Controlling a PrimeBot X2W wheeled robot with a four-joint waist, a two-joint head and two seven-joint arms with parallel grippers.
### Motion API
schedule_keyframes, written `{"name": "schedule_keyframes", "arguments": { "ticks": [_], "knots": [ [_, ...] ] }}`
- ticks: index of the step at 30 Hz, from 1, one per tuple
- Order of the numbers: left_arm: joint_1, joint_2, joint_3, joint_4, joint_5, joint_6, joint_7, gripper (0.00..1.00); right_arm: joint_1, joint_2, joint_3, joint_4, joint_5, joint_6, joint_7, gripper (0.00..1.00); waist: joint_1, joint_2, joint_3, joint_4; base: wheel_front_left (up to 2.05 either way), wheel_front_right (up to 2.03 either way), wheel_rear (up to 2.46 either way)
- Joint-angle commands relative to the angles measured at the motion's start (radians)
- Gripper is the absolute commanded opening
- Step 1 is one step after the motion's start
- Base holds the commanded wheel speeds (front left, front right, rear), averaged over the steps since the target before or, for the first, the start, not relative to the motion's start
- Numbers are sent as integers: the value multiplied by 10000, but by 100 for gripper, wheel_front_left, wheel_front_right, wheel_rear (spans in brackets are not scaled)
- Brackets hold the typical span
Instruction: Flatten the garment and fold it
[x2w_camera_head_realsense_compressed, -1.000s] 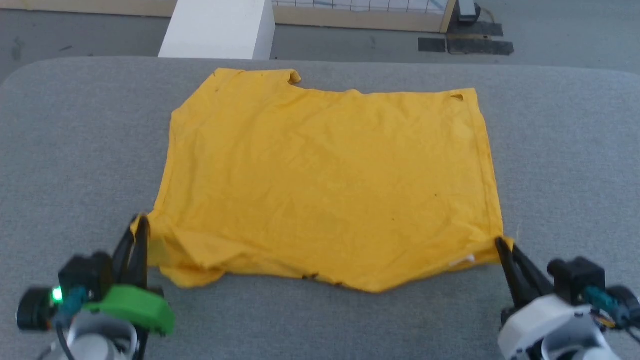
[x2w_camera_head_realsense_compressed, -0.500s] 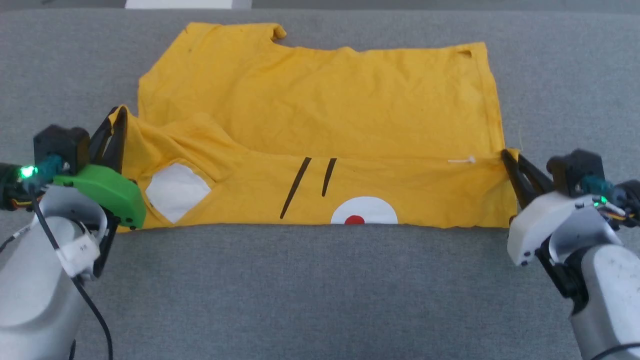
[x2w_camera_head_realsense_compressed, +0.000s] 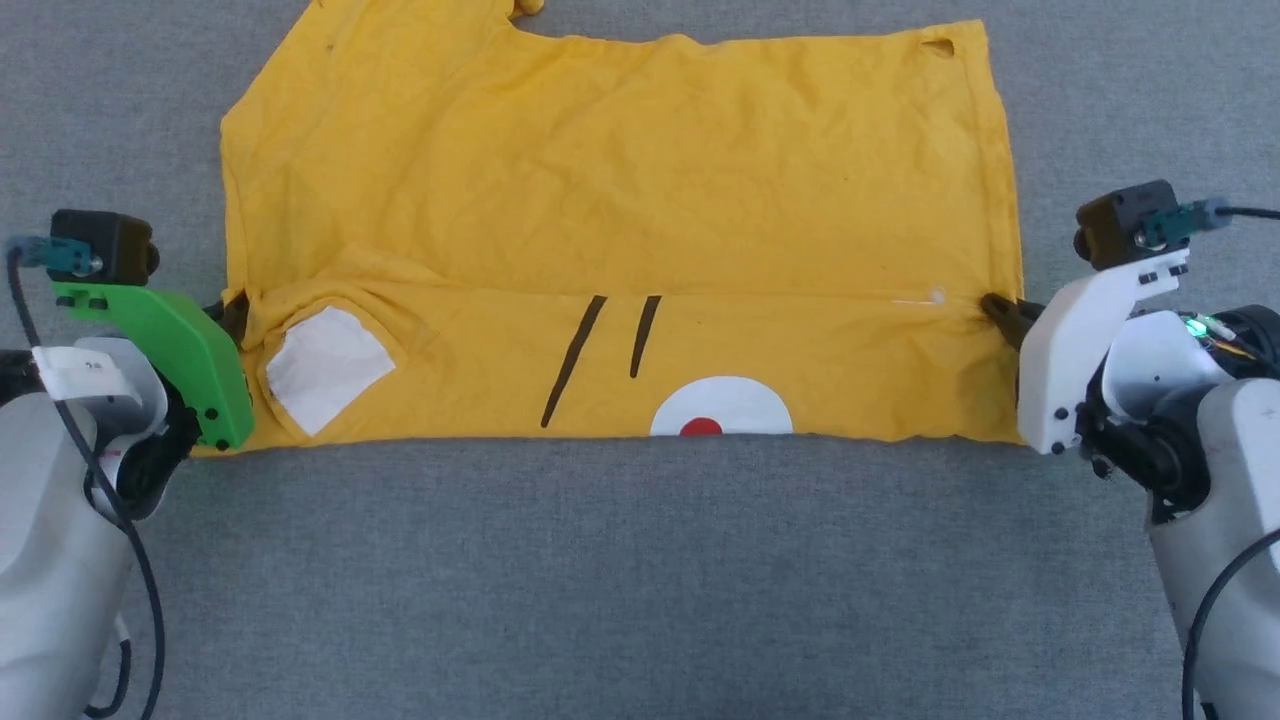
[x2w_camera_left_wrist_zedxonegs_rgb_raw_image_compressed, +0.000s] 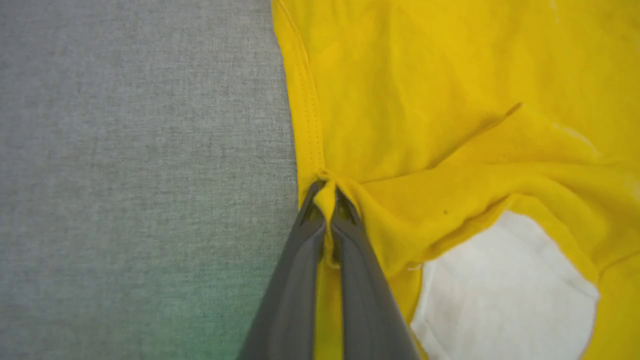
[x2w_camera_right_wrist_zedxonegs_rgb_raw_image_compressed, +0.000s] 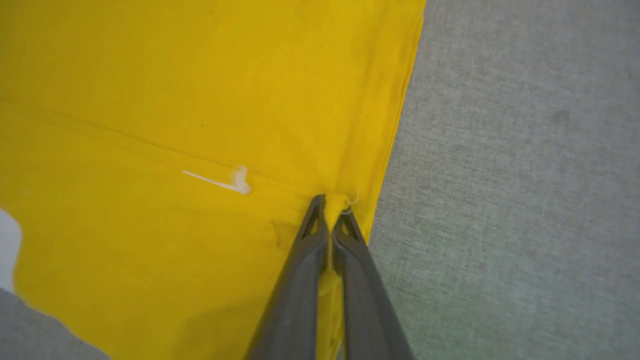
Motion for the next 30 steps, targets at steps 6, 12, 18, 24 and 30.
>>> {"name": "schedule_keyframes", "arguments": {
  "ticks": [6, 12, 18, 24, 30],
  "knots": [
    [655, -365, 326, -296, 735, 1118, -2349, 100, 778, 463, -515, -475, -25, -15, -159, 100, 0, -1, -693, 226, 0, 0, 0],
    [1782, -1218, 866, -822, 1286, 2448, -5467, 100, 2101, 1067, -1030, -907, -98, -15, -2542, 100, 0, -1, -1601, 441, 0, 0, 0],
    [3012, -2021, 1111, -1223, 1489, 3430, -6024, 100, 3366, 1582, -1117, -1438, -210, -15, -5414, 100, 0, -1, -2132, 478, 0, 0, 0],
    [3591, -2109, 1107, -1204, 1250, 3847, -5400, 100, 4185, 1774, -1136, -1844, -1192, -15, -7657, 100, 0, -1, -2312, 226, 0, 0, 0],
    [3869, -1767, 1464, -1257, 612, 4319, -3901, 100, 4575, 2059, -1354, -2119, -2003, -15, -8718, 100, 0, -1, -2223, -244, 0, 0, 0]
  ]
}}
